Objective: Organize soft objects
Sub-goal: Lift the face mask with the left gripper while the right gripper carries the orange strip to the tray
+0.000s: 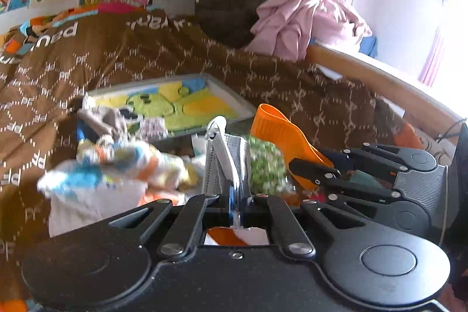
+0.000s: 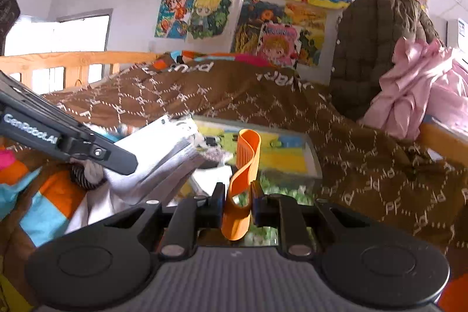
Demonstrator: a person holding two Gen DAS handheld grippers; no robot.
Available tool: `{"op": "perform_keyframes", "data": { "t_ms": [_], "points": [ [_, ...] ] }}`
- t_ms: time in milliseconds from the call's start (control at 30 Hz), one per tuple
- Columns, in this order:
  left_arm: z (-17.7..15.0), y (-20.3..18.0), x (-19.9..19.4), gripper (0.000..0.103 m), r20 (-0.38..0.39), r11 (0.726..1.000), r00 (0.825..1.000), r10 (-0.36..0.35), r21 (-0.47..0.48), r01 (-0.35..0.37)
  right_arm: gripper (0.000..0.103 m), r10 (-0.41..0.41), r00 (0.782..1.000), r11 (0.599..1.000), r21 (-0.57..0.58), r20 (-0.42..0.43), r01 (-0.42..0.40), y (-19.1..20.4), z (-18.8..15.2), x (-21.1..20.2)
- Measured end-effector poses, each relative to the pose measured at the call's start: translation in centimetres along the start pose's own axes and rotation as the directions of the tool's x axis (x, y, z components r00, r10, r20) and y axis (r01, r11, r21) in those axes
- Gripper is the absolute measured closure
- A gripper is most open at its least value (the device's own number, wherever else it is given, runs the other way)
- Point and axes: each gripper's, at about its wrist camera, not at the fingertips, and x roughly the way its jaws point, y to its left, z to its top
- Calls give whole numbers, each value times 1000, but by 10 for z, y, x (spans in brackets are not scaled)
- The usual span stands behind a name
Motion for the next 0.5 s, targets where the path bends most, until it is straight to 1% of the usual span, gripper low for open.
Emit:
{"op": "perform_keyframes", "data": {
  "t_ms": [67,167,267,400,500],
  "points": [
    [10,6,0,101,28,1000,1000,0,5,0,84,0,1000,1000,-9,21,1,-3,11,3],
    [28,22,2,101,67,1000,998,8,-1,-8,84,11,999,999,-36,41,-10,-7,32,23],
    [49,42,8,101,61,999,997,38,-23,-36,84,44,997,997,-62,56,-41,-11,55,56],
    [80,70,21,101,47,996,995,84,37,-85,84,83,993,993,-95,79,-75,-9,77,104],
    [97,90,37,101,51,992,992,115,42,-117,84,108,991,990,-104,84,-100,-5,88,139]
  ]
}}
